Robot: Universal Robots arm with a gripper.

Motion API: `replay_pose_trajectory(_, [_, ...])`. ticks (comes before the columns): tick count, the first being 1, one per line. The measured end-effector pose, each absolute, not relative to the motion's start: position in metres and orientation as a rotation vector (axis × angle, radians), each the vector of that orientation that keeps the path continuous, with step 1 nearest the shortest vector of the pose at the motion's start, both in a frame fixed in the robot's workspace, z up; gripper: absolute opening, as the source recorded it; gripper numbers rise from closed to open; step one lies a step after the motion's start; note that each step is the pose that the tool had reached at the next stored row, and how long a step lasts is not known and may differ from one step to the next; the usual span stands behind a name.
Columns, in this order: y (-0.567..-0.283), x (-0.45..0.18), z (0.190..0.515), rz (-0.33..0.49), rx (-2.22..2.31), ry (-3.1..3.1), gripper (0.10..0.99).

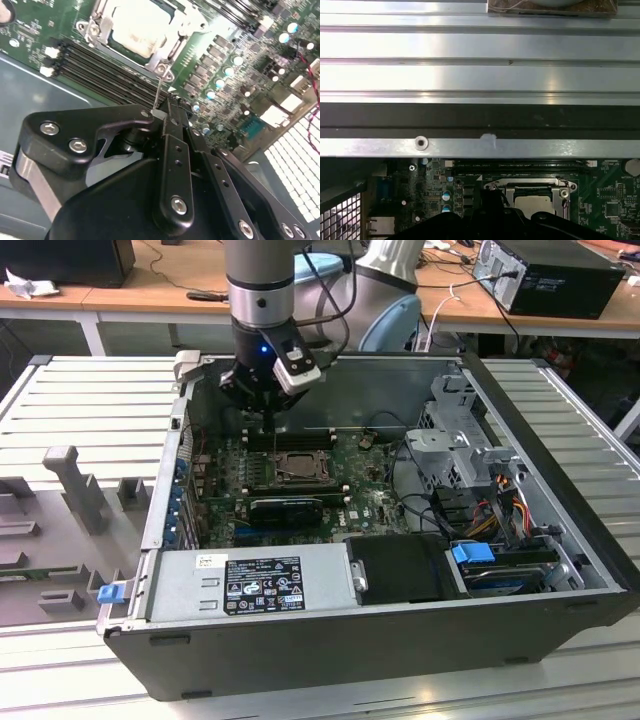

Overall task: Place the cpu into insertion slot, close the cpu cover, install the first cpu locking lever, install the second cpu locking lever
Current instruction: 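Install the first cpu locking lever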

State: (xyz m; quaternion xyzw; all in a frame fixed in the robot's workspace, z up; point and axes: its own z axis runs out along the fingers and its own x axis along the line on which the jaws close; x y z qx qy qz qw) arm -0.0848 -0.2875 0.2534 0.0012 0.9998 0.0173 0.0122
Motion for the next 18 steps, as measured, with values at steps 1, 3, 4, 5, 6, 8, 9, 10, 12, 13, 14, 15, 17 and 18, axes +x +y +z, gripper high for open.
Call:
replay_pose_trajectory(1, [-0.287, -0.083, 0.253, 0.053, 0.004, 3.117, 0.106])
replay_pose_trajectory(3, [-0.287, -0.079, 0.253, 0.052, 0.004, 3.117, 0.106])
replay_pose_trajectory(4, [-0.287, -0.077, 0.253, 0.052, 0.004, 3.117, 0.106])
replay_pose_trajectory(5, [-0.287, -0.075, 0.253, 0.051, 0.004, 3.117, 0.106])
replay_pose_trajectory(6, [-0.287, -0.073, 0.252, 0.050, 0.004, 3.117, 0.106])
replay_pose_trajectory(8, [-0.288, -0.068, 0.252, 0.048, 0.004, 3.117, 0.106])
replay_pose_trajectory(9, [-0.287, -0.066, 0.252, 0.047, 0.004, 3.117, 0.106])
replay_pose_trajectory(10, [-0.287, -0.064, 0.251, 0.047, 0.004, 3.117, 0.106])
replay_pose_trajectory(12, [-0.288, -0.059, 0.251, 0.046, 0.004, 3.117, 0.106])
replay_pose_trajectory(13, [-0.288, -0.058, 0.251, 0.045, 0.004, 3.117, 0.106])
replay_pose_trajectory(14, [-0.287, -0.056, 0.250, 0.045, 0.004, 3.117, 0.106])
replay_pose_trajectory(15, [-0.287, -0.054, 0.250, 0.044, 0.004, 3.117, 0.106])
replay_pose_trajectory(17, [-0.287, -0.046, 0.250, 0.043, 0.004, 3.117, 0.106])
replay_pose_trajectory(18, [-0.287, -0.043, 0.249, 0.043, 0.004, 3.117, 0.106])
